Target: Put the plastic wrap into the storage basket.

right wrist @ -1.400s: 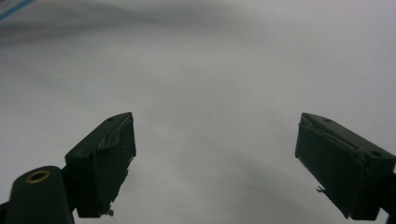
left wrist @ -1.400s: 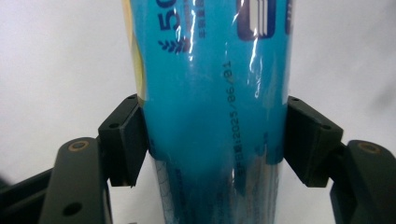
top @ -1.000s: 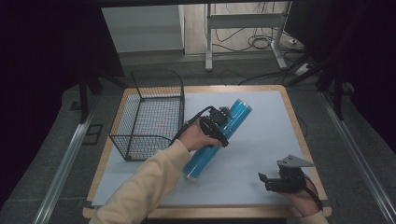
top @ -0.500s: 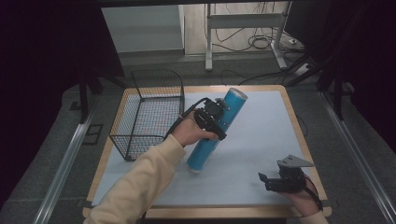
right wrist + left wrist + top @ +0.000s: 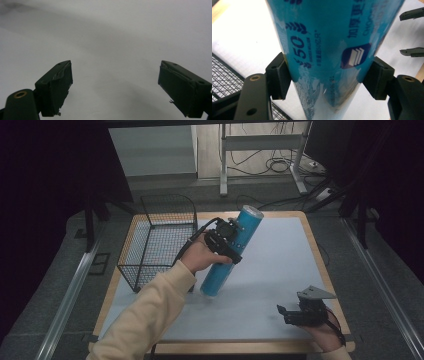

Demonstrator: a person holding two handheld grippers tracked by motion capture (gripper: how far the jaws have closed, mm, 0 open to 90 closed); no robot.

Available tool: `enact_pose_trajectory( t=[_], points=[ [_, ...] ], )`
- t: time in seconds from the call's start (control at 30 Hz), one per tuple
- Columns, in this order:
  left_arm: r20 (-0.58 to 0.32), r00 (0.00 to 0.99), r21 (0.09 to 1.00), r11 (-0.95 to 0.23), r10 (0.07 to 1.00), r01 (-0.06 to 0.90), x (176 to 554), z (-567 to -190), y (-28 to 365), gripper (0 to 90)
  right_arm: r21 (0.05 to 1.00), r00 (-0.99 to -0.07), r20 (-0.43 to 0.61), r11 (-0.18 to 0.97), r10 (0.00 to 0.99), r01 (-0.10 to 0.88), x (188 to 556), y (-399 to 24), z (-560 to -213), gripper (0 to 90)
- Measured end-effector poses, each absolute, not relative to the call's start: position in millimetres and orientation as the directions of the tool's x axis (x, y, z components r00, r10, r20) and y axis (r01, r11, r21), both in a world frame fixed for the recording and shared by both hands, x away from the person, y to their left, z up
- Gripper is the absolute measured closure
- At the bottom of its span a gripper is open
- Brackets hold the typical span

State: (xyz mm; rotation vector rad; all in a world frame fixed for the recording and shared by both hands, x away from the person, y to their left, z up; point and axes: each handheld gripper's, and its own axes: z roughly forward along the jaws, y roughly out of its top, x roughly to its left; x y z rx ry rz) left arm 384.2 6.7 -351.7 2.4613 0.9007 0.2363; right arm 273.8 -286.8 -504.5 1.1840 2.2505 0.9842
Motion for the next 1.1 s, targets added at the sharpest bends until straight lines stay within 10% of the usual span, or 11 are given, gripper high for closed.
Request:
enact_pose_trajectory(
  t=[1.1],
  points=[
    [0.035, 0.746, 0.531, -0.644, 0.666, 0.55, 399.7, -326.6, 18.3, 31.8, 0.743, -0.547, -0.032, 0.386, 0.836, 0.547, 274.4, -288.4, -504.7, 12.7]
  ],
)
